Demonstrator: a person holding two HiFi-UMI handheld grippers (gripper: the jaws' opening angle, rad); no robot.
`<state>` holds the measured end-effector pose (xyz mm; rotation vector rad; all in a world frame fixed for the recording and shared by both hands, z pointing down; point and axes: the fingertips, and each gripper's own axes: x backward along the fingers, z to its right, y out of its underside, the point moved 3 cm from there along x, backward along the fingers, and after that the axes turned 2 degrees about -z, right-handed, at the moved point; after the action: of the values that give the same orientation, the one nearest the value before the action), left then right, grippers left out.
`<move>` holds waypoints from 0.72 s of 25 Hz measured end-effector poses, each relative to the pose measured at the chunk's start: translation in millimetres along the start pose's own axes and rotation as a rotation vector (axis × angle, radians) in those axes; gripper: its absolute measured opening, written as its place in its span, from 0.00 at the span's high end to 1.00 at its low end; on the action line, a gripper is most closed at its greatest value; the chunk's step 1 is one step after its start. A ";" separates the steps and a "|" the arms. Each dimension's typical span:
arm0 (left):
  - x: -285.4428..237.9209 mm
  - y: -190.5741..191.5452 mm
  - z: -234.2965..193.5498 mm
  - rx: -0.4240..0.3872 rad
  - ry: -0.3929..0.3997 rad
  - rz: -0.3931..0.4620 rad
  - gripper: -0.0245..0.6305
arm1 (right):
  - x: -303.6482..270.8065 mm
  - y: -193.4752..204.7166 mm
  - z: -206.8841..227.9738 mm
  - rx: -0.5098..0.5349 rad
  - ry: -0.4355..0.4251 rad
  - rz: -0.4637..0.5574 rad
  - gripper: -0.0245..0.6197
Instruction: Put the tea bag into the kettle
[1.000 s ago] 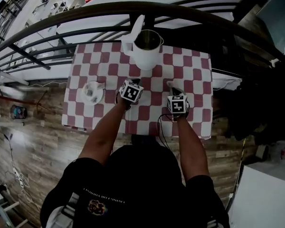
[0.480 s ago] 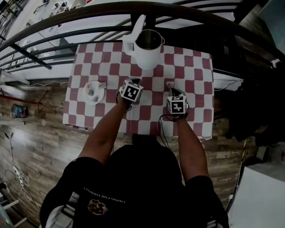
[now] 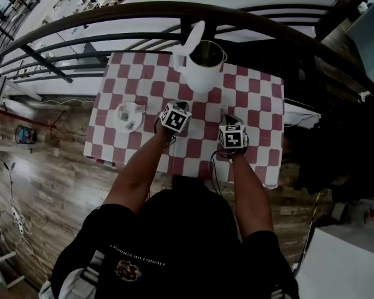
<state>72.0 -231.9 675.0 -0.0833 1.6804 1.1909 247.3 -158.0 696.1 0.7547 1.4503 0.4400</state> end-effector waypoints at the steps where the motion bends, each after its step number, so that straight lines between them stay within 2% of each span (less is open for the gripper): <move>1: 0.2 -3.4 -1.8 -0.005 -0.005 0.003 0.96 | 0.0 -6.5 0.6 0.005 0.000 0.009 0.94; 5: 11.5 -34.3 -8.6 0.002 -0.022 0.063 0.96 | 1.3 -38.9 3.9 0.039 0.001 0.064 0.94; 8: 20.2 -65.4 -17.6 -0.023 -0.048 0.110 0.96 | 6.7 -69.5 10.0 0.085 0.011 0.099 0.94; 18: 75.8 -166.0 -46.2 -0.015 -0.126 0.294 0.96 | 60.7 -193.8 51.8 0.073 0.070 0.360 0.94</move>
<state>97.4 -314.7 507.8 0.2323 1.6097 1.3963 271.2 -262.2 515.8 1.0752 1.4036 0.6962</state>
